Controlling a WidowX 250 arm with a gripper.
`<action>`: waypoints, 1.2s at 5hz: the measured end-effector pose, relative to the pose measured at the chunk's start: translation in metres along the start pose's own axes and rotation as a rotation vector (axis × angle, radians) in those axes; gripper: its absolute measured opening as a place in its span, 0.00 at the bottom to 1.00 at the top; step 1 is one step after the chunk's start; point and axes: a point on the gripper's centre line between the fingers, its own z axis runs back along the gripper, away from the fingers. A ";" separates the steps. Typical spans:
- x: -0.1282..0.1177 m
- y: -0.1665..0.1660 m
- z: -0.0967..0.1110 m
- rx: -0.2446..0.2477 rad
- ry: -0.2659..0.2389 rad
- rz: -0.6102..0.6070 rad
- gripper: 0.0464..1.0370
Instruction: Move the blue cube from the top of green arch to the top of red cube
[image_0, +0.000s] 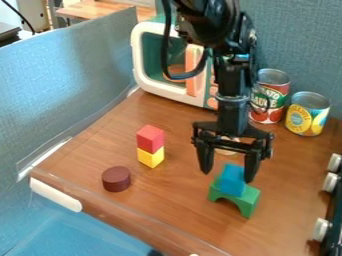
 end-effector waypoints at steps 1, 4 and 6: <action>0.001 -0.003 -0.010 -0.028 -0.007 0.025 0.90; -0.003 0.004 -0.001 -0.041 -0.021 -0.001 0.56; -0.021 0.054 0.076 0.013 -0.107 -0.105 0.56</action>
